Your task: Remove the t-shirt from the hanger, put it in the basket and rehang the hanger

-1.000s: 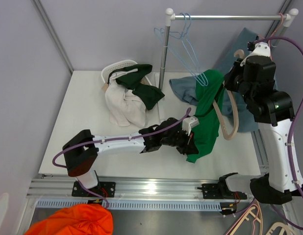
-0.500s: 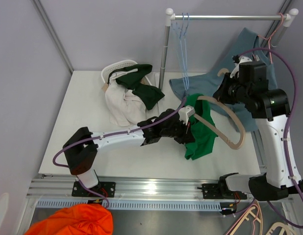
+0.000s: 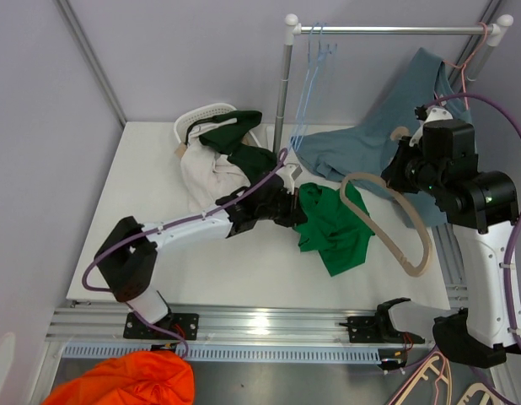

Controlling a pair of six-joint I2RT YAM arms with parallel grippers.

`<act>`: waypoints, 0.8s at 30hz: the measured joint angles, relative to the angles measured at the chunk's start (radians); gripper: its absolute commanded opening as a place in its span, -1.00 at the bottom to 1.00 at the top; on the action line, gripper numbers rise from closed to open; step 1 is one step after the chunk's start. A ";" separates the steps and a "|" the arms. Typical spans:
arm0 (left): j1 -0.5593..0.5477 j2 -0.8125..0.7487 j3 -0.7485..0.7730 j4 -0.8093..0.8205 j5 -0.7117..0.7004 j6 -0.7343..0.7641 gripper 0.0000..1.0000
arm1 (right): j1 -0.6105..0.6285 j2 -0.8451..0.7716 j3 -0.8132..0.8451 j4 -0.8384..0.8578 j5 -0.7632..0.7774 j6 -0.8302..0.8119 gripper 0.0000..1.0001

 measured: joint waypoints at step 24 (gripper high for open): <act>0.322 -0.398 0.418 -0.372 -0.082 0.057 -0.99 | 0.035 0.193 -0.053 0.663 0.236 -0.053 -1.00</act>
